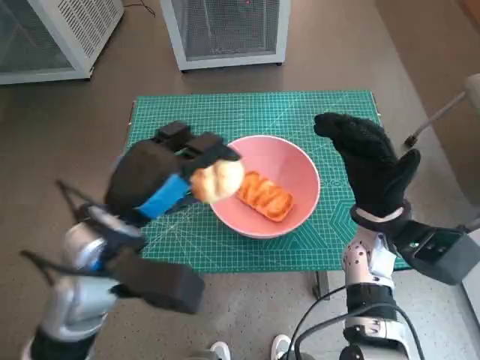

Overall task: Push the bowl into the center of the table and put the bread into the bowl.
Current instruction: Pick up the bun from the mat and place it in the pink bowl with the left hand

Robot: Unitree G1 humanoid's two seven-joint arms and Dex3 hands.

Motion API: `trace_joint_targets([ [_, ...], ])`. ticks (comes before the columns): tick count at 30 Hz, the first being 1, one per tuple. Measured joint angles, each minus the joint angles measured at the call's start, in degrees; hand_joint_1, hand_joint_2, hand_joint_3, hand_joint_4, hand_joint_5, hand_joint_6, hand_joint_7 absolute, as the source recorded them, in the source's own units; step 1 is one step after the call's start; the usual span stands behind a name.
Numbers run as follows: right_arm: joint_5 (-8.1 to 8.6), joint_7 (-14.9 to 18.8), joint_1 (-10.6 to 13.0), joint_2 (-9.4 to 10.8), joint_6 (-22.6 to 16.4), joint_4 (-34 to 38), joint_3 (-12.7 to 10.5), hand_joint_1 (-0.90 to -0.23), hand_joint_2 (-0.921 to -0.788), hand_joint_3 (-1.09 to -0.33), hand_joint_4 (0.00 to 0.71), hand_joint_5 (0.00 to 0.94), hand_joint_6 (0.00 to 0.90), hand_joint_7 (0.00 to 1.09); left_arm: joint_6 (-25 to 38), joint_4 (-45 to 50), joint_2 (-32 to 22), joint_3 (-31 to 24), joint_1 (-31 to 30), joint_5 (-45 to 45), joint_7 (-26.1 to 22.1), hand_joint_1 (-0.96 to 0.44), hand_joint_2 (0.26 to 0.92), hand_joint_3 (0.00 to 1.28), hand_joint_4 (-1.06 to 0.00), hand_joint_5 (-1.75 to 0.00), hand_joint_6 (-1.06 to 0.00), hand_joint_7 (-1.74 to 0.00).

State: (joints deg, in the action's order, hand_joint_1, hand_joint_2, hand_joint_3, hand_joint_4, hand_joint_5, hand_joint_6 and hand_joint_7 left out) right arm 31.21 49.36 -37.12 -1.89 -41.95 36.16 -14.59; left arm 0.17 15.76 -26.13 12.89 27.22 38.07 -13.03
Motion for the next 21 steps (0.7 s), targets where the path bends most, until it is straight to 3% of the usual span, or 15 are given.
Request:
trace_joint_targets([
  [9,0.13,0.2,0.1,-0.4,0.3,-0.1,-0.2,-0.59,-0.921,-0.633,0.363,0.003,0.018,0.75,-4.2,-15.3,3.3,4.7,5.0,0.1,1.1,0.0,0.92,0.08,-0.71,-1.22,-0.59,-1.13],
  [11,0.13,0.2,0.1,-0.4,0.4,-0.2,-0.2,-0.59,-0.921,-0.632,0.363,0.004,0.018,0.75,-4.6,-18.3,4.2,5.3,6.0,0.1,1.3,0.0,0.921,0.15,-0.66,-1.26,-0.49,-1.23],
  [12,0.13,0.2,0.2,-0.4,0.4,-0.3,-0.2,-0.591,-0.921,-0.632,0.364,0.004,0.018,0.75,-4.5,-19.5,4.5,5.6,6.3,0.0,1.2,0.0,0.889,0.15,-0.5,-0.95,-0.38,-1.01],
  [13,0.14,0.2,0.2,-0.4,0.5,-0.4,-0.2,-0.591,-0.921,-0.631,0.364,0.004,0.018,0.75,-4.1,-20.3,4.8,5.8,6.5,0.1,0.9,-0.01,0.882,0.14,-0.47,-0.8,-0.36,-0.89],
  [15,0.15,0.2,0.3,-0.4,0.5,-0.6,-0.2,-0.591,-0.921,-0.631,0.364,0.004,0.019,0.75,-2.4,-21.1,5.2,6.6,6.6,0.4,-0.5,-0.05,0.85,0.09,-0.26,-0.33,-0.26,-0.49],
  [18,0.18,0.2,0.5,-0.4,0.5,-0.9,-0.3,-0.591,-0.921,-0.628,0.365,0.004,0.021,0.74,1.1,-21.1,5.1,8.2,6.6,2.2,-4.9,-0.19,0.821,0.05,-0.11,-0.11,-0.2,-0.25],
  [21,0.21,0.2,0.6,-0.4,0.6,-1.0,-0.3,-0.592,-0.921,-0.627,0.366,0.004,0.023,0.74,4.2,-21.1,4.9,9.6,6.6,3.7,-8.8,-0.29,0.806,0.03,-0.05,-0.04,-0.18,-0.17],
])
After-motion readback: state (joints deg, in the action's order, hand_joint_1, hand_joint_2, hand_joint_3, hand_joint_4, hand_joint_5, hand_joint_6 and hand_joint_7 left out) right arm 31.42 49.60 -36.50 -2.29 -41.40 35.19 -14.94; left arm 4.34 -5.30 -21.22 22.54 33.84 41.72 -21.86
